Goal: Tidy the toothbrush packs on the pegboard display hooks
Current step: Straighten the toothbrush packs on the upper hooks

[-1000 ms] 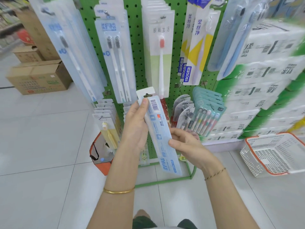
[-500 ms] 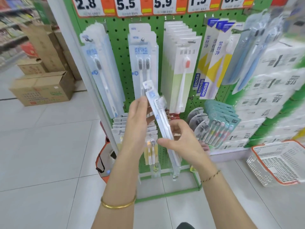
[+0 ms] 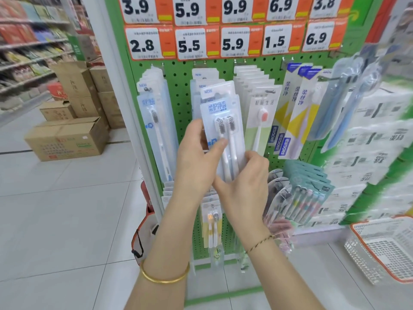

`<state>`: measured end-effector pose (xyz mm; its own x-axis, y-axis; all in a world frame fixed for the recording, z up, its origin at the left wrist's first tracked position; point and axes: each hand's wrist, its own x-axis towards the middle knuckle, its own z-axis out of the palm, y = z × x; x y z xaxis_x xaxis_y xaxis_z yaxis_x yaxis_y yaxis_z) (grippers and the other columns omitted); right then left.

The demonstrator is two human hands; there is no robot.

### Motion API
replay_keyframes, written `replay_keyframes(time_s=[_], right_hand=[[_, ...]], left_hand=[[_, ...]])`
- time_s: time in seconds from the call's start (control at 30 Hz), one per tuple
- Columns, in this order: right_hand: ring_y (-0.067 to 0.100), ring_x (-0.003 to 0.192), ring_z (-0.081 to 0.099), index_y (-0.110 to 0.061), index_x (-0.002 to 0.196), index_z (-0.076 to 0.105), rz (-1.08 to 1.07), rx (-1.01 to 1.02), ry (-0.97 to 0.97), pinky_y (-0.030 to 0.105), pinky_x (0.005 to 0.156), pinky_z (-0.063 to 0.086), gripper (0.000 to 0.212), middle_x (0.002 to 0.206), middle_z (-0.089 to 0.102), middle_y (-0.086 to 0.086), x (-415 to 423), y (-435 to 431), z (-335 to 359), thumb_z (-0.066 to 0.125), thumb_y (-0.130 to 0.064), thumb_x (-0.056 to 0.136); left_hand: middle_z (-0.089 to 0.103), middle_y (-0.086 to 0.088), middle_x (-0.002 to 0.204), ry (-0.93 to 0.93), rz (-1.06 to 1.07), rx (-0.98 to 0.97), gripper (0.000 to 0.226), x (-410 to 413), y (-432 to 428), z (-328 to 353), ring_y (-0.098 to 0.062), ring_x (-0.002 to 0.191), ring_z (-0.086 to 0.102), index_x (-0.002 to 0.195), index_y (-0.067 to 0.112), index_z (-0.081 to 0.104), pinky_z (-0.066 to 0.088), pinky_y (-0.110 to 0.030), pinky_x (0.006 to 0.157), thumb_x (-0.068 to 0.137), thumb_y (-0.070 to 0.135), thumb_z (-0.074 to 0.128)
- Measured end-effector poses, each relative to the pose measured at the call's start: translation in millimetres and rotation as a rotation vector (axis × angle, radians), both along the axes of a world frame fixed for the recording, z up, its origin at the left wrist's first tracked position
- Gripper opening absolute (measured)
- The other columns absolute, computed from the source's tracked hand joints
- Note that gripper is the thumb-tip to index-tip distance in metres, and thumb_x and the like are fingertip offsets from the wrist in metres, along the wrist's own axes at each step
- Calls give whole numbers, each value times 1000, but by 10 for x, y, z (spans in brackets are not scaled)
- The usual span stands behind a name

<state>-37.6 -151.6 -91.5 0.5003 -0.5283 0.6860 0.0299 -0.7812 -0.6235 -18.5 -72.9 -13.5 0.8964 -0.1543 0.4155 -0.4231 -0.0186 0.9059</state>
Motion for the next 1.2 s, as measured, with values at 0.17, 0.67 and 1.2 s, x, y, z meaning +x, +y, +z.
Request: replay_keyframes(time_s=[0.17,0.67,1.2], right_hand=[[28,82,51,-8,110,41,-33,-57,-20,35,62,46,73,94,49,8,94,43,83,57,-64,66],[30,75,51,-1,100,50,-64,-31,33,31,60,38,73,86,51,9,293,64,62,48,-66,68],[31,92,55,0,117,49,28,-80,124,37,69,49,63,103,55,12,381,-13,82,73,-41,75]], left_hand=[[67,7,94,11,52,-32,30,127,0,64,-10,89,65,107,24,51,53,-31,85,87,7,64],[62,11,93,-37,207,86,21,311,-72,-29,-7,81,60,105,21,50,50,-26,78,89,17,64],[60,-7,96,-22,242,262,14,548,-73,-24,-17,79,54,102,13,49,46,-26,70,93,17,59]])
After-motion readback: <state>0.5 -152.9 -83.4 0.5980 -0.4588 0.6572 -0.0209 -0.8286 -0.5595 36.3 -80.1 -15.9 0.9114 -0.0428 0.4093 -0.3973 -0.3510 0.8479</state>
